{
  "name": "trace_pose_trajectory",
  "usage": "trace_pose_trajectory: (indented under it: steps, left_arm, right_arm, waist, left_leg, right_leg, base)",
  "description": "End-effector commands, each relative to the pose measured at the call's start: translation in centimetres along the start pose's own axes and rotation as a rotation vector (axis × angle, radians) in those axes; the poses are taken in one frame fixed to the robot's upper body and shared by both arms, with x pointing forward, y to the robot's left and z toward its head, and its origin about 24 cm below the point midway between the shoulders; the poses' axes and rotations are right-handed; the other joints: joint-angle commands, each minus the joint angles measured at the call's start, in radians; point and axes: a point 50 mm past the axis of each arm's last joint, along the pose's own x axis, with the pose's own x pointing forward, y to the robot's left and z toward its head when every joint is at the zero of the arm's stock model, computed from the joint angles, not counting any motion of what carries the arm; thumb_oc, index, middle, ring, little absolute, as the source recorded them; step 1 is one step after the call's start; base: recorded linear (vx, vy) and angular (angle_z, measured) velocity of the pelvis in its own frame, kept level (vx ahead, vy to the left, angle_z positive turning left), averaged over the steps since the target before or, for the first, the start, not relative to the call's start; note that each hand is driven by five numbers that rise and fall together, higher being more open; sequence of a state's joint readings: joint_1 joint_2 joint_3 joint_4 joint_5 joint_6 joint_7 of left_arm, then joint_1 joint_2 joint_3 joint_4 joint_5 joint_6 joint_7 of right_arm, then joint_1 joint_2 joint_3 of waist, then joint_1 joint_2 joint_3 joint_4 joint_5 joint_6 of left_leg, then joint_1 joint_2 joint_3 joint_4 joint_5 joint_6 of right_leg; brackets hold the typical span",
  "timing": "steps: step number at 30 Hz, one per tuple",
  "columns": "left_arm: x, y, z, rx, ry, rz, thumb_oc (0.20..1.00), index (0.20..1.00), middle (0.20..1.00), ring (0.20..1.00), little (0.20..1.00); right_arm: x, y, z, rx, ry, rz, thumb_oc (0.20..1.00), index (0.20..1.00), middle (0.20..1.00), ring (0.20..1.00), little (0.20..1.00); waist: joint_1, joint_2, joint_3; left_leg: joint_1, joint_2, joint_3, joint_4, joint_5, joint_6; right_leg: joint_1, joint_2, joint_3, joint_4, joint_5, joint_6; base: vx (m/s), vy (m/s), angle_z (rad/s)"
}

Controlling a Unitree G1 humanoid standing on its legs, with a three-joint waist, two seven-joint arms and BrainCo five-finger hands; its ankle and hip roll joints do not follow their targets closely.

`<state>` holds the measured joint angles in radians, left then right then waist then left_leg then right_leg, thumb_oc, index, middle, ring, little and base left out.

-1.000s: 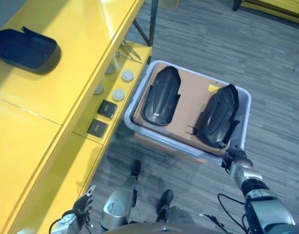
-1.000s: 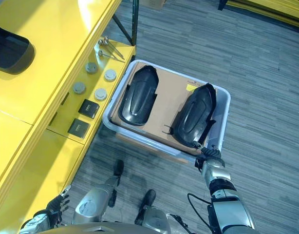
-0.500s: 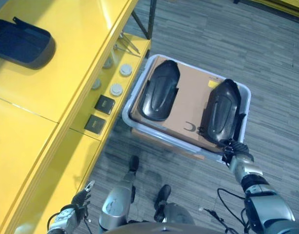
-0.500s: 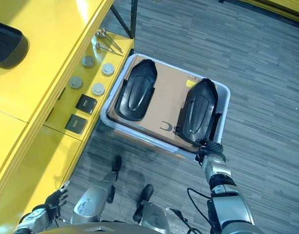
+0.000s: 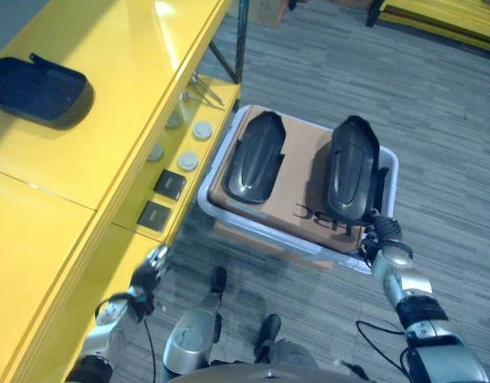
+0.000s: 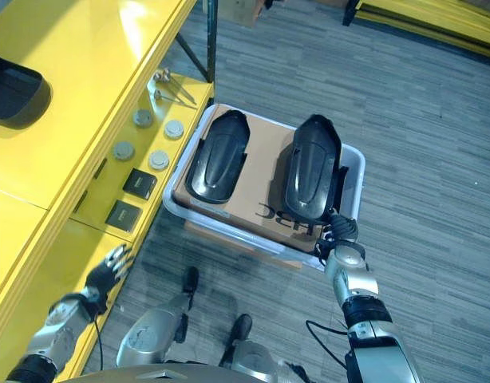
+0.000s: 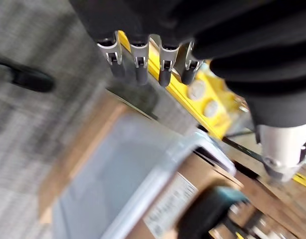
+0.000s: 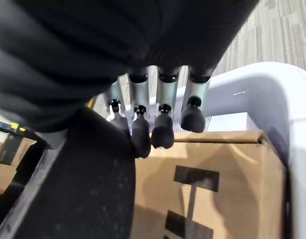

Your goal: Move parts from the plastic box to the shelf.

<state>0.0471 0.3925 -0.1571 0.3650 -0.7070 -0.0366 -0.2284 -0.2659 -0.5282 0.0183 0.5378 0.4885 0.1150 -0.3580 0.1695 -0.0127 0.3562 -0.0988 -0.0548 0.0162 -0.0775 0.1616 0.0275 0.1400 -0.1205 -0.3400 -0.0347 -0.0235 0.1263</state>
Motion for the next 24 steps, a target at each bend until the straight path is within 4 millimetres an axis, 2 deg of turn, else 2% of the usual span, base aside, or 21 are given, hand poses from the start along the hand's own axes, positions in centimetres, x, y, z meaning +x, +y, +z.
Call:
trace_pose_trajectory:
  steps: [1, 4, 6, 7, 10, 14, 18, 21, 23, 24]
  left_arm:
    - [0.5, -0.7, 0.4, -0.055, -0.035, -0.043, 1.0, 1.0, 1.0, 1.0, 1.0]
    - [2.0, -3.6, 1.9, -0.034, -0.034, -0.163, 1.0, 1.0, 1.0, 1.0, 1.0]
    - [2.5, -4.4, 2.4, -0.028, -0.026, -0.187, 1.0, 1.0, 1.0, 1.0, 1.0]
    - [3.8, -5.9, 3.2, -0.013, 0.008, -0.199, 1.0, 1.0, 1.0, 1.0, 1.0]
    - [4.9, -7.2, 3.6, -0.033, 0.049, -0.237, 1.0, 1.0, 1.0, 1.0, 1.0]
    - [7.2, -11.5, 3.6, -0.069, 0.153, -0.29, 1.0, 1.0, 1.0, 1.0, 1.0]
    - [8.7, -14.5, 3.6, -0.144, 0.197, -0.306, 1.0, 1.0, 1.0, 1.0, 1.0]
    - [9.6, -16.4, 4.5, -0.169, 0.198, -0.323, 1.0, 1.0, 1.0, 1.0, 1.0]
    - [9.8, -16.8, 4.9, -0.164, 0.196, -0.328, 1.0, 1.0, 1.0, 1.0, 1.0]
    - [10.3, -17.6, 5.6, -0.133, 0.177, -0.327, 1.0, 1.0, 1.0, 1.0, 1.0]
  right_arm:
    - [0.4, -2.0, 2.3, -0.042, -0.132, -0.063, 0.2, 0.2, 0.2, 0.2, 0.2]
    - [0.1, -0.5, 2.4, -0.074, -0.149, 0.007, 0.2, 0.2, 0.2, 0.2, 0.2]
    - [0.0, 0.2, 2.8, -0.078, -0.156, 0.037, 0.2, 0.2, 0.2, 0.2, 0.2]
    - [-0.2, 2.2, 3.5, -0.08, -0.173, 0.105, 0.2, 0.2, 0.2, 0.2, 0.2]
    - [-0.4, 3.8, 4.3, -0.081, -0.187, 0.159, 0.2, 0.2, 0.2, 0.2, 0.2]
    - [-1.1, 8.2, 5.6, -0.118, -0.202, 0.275, 0.2, 0.2, 0.2, 0.2, 0.2]
    - [-1.7, 11.3, 6.2, -0.153, -0.202, 0.356, 0.2, 0.2, 0.2, 0.2, 0.2]
    - [-2.2, 13.2, 6.3, -0.199, -0.203, 0.422, 0.2, 0.2, 0.2, 0.2, 0.2]
    - [-2.3, 13.7, 6.3, -0.216, -0.202, 0.442, 0.2, 0.2, 0.2, 0.2, 0.2]
    - [-2.6, 14.7, 5.9, -0.262, -0.198, 0.498, 0.2, 0.2, 0.2, 0.2, 0.2]
  waist:
    - [0.002, 0.008, -0.131]
    - [-0.017, 0.006, -0.182]
    - [-0.026, 0.006, -0.193]
    - [-0.046, 0.007, -0.213]
    - [-0.064, 0.006, -0.227]
    - [-0.102, 0.007, -0.254]
    - [-0.128, 0.006, -0.272]
    - [-0.147, 0.005, -0.285]
    - [-0.152, 0.005, -0.289]
    - [-0.163, 0.003, -0.296]
  left_leg:
    - [0.017, 0.079, 0.039, 0.082, -0.12, -0.044]
    - [0.066, 0.086, 0.059, 0.068, -0.124, -0.045]
    - [0.081, 0.087, 0.066, 0.063, -0.126, -0.045]
    - [0.104, 0.087, 0.079, 0.06, -0.13, -0.044]
    - [0.121, 0.085, 0.089, 0.058, -0.136, -0.043]
    - [0.148, 0.085, 0.109, 0.058, -0.143, -0.042]
    - [0.162, 0.083, 0.124, 0.06, -0.15, -0.041]
    - [0.171, 0.081, 0.138, 0.063, -0.154, -0.04]
    - [0.172, 0.081, 0.141, 0.063, -0.155, -0.041]
    - [0.178, 0.081, 0.149, 0.065, -0.158, -0.042]
  right_leg:
    - [-0.141, -0.051, 0.02, -0.021, 0.147, 0.032]
    - [-0.106, -0.047, 0.028, -0.031, 0.146, 0.03]
    - [-0.097, -0.046, 0.033, -0.033, 0.146, 0.03]
    - [-0.085, -0.045, 0.048, -0.035, 0.144, 0.03]
    - [-0.077, -0.043, 0.062, -0.039, 0.145, 0.032]
    - [-0.071, -0.036, 0.092, -0.044, 0.147, 0.034]
    - [-0.071, -0.034, 0.113, -0.046, 0.151, 0.036]
    - [-0.073, -0.032, 0.125, -0.046, 0.153, 0.038]
    - [-0.073, -0.032, 0.128, -0.046, 0.154, 0.038]
    - [-0.074, -0.03, 0.137, -0.044, 0.155, 0.039]
  base:
    - [0.06, -0.007, -0.11]
    - [0.09, 0.001, -0.2]
    - [0.07, 0.012, -0.23]
    - [0.07, 0.008, -0.19]
    - [0.06, -0.001, -0.23]
    - [0.05, -0.003, -0.12]
    - [0.03, -0.005, -0.2]
    - [0.03, -0.011, -0.09]
    - [0.02, -0.016, -0.16]
    - [0.02, -0.018, -0.17]
